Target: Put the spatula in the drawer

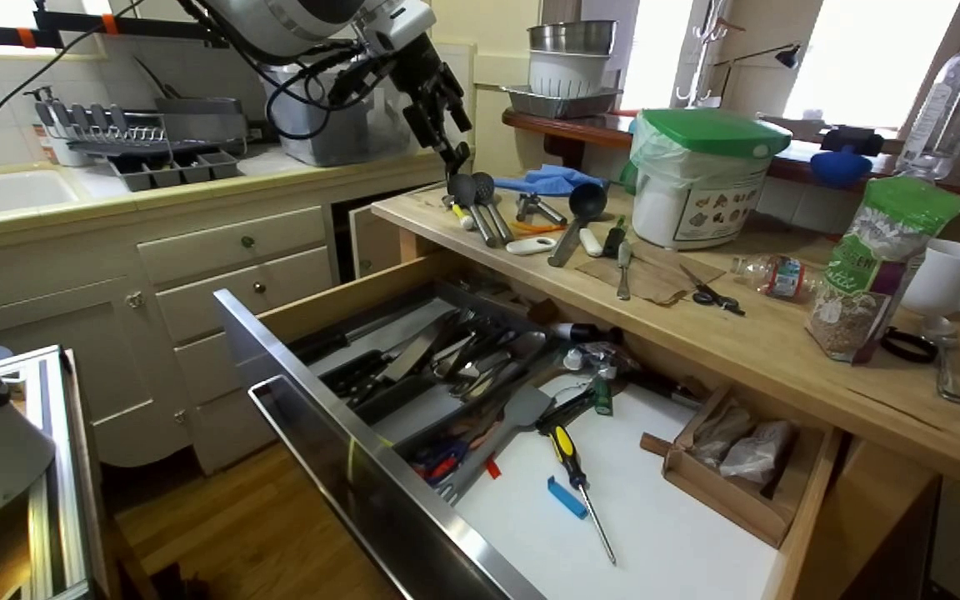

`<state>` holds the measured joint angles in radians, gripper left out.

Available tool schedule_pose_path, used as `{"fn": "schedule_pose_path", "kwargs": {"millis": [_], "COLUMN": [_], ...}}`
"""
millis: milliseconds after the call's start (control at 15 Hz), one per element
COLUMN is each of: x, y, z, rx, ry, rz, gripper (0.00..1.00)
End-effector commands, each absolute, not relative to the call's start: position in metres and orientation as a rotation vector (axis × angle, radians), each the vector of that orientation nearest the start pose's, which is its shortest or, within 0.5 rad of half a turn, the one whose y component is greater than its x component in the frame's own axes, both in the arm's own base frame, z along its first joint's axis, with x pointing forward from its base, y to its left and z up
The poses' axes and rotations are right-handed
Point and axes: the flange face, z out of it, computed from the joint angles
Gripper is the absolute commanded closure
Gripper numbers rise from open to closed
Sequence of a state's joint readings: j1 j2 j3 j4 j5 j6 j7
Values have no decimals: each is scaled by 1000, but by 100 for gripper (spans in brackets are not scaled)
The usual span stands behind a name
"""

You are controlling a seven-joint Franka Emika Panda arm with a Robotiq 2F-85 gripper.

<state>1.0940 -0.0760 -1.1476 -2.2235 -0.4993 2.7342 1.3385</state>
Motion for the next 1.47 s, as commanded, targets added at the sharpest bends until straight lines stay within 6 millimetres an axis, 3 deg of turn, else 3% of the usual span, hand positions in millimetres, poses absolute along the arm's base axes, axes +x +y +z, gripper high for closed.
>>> {"fn": "schedule_pose_path", "kwargs": {"millis": [0, 267, 400, 867, 1133, 1200, 1400], "x": [539, 519, 516, 528, 545, 537, 543], "y": [-20, -31, -46, -85, -73, -83, -71], "z": [468, 488, 487, 452, 433, 438, 431], "rx": [-2697, -2905, -2966, -3098, -3047, -3088, -3061], "ry": [1144, 882, 722, 149, -187, -55, -156], "rz": [-835, -842, -839, -828, -923, -888, -910], "gripper": [0, 0, 0, 0, 0, 0, 0]}}
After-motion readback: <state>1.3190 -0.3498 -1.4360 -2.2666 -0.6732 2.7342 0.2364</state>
